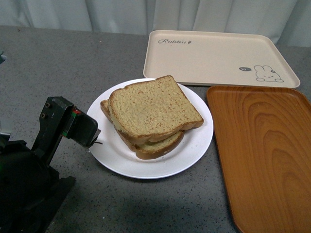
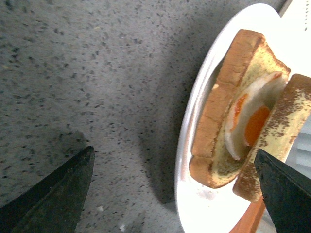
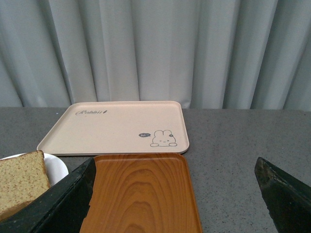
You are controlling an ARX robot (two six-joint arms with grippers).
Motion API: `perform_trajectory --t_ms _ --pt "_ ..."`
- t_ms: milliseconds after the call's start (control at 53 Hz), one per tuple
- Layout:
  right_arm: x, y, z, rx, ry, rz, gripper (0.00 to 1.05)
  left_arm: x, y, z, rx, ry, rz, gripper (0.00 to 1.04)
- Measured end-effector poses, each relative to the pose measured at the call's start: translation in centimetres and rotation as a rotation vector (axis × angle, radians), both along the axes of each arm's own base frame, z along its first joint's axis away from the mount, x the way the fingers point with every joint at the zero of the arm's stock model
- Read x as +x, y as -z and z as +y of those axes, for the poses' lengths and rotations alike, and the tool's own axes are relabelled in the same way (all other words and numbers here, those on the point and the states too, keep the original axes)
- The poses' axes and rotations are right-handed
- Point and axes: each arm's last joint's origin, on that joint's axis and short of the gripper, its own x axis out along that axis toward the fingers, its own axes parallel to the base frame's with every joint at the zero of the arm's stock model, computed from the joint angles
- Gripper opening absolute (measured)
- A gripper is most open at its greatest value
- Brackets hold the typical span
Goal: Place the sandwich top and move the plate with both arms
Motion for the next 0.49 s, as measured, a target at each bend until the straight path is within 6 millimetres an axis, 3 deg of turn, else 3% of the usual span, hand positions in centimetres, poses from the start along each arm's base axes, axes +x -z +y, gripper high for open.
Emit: perform_trajectory --t_ms 491 --pt "0.0 0.0 0.0 0.000 0.000 0.000 0.96 1.3 -0.1 -2.6 -0.079 0.005 -0.031 0.98"
